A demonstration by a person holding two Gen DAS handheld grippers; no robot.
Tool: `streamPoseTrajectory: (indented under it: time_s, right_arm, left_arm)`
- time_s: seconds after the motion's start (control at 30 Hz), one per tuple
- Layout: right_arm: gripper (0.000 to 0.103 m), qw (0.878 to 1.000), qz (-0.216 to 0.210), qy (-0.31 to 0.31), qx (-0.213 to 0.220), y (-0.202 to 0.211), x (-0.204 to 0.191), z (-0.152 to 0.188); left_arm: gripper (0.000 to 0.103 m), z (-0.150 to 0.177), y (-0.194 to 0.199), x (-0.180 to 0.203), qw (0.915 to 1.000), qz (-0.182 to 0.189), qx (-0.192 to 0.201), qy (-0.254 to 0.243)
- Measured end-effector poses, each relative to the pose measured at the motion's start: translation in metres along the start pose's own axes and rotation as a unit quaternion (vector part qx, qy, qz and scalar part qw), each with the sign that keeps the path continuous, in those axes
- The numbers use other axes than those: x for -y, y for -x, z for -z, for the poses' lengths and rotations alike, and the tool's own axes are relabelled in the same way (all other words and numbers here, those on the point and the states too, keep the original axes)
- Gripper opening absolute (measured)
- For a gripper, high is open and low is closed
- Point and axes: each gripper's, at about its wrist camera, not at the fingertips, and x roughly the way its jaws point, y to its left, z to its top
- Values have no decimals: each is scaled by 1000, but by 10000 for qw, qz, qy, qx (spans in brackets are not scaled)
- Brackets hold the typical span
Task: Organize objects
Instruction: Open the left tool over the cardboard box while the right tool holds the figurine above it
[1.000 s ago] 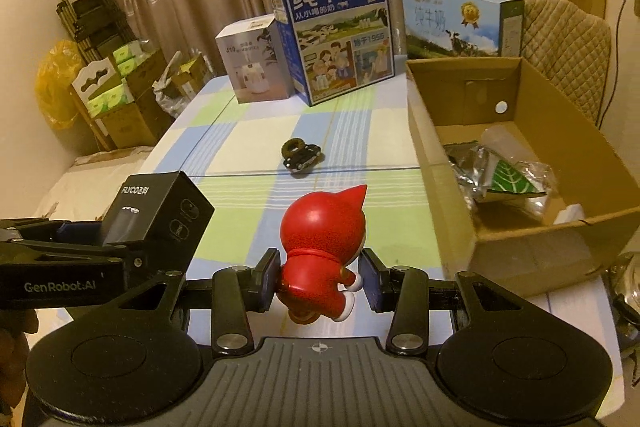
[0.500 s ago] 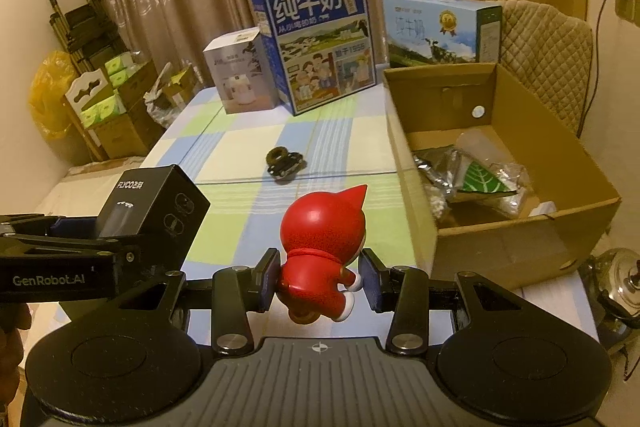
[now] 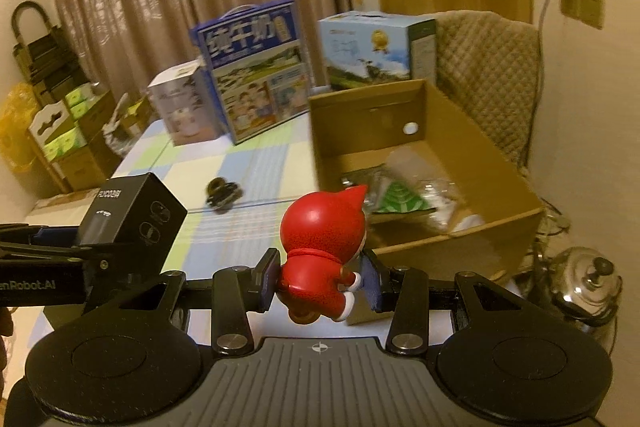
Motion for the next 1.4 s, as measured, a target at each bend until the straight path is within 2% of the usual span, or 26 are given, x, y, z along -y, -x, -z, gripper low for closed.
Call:
streamPoseTrajectory:
  time_s: [0.4,0.87,1.23,1.4]
  right_arm:
    - [40,9992,335,-172,164,6,53,-20]
    - [40,9979,599,-158,171,-17,105,-52]
    - [40,9975,666,-189,147,-39,128,-71]
    - [40,9972,698,-216,136,-44,137,-75]
  left_arm:
    - [75,-35,-32,46,9993,288,29,-236]
    - [75,-83,-81,80,9983,527,74,-229]
    - [75,-111,-119,102,9976,657,112,-207]
    - [79,-114,-136,109,9979,611,71,-182]
